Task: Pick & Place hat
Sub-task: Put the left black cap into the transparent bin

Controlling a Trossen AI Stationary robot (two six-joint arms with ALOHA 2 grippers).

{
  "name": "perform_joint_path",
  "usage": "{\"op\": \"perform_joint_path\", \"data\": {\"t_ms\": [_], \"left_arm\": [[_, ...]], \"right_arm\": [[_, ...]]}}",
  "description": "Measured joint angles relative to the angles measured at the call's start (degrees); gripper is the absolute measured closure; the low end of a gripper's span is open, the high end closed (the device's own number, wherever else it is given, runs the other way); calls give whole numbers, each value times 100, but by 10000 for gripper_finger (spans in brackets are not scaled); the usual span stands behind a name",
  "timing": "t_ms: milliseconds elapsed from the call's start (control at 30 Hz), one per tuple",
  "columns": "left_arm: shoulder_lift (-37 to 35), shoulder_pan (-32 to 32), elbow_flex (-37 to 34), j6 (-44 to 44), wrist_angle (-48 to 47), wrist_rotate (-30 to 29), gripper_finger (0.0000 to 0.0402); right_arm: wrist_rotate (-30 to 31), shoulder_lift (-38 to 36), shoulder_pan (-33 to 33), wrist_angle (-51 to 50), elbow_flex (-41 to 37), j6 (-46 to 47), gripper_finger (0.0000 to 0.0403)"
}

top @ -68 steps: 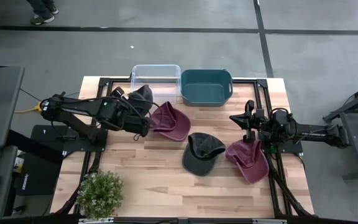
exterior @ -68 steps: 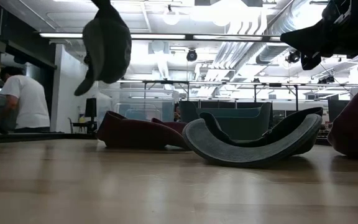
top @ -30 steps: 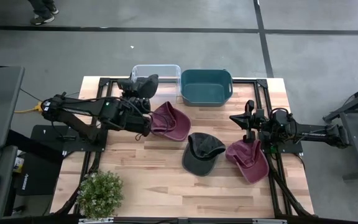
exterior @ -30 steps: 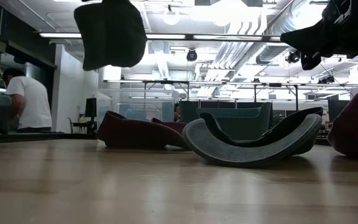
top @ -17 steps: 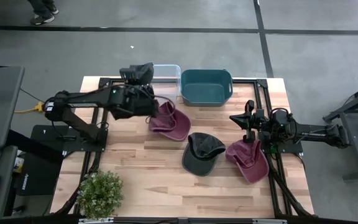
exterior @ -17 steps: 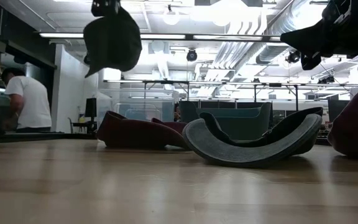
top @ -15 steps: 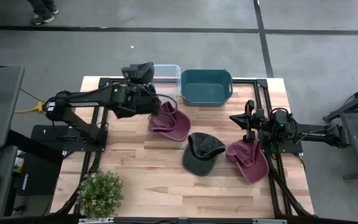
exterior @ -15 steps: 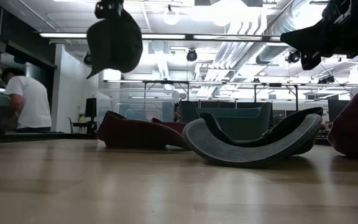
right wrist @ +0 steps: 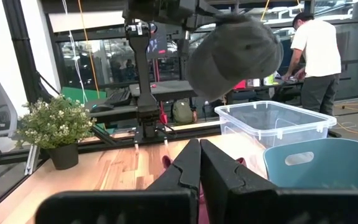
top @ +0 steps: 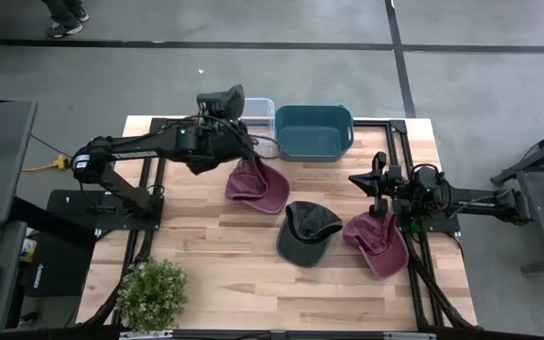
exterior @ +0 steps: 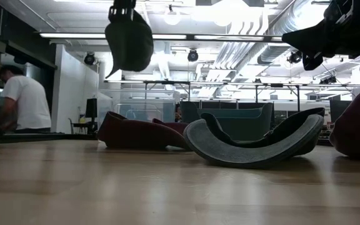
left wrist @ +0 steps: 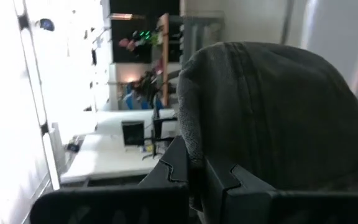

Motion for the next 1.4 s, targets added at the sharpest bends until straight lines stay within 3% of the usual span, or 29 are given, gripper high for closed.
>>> {"op": "perform_joint_path", "data": {"t_ms": [200, 500, 600, 867, 1400], "left_arm": [[315, 181, 13, 70, 177, -481, 401], [691, 383, -33, -799, 297, -623, 401], [897, 464, 12, -1159, 260, -932, 401], [960, 765, -13, -1730, 14, -950, 401], [946, 877, -11, -1693, 206, -811, 401]], "right_arm": [[-1, 0, 1, 0, 0, -1, 402], [1, 0, 1, -2, 0, 1, 402], [2, 0, 1, -4, 1, 1, 402], [3, 0, 1, -52, 1, 0, 402], [2, 0, 1, -86, 2, 0, 402]]}}
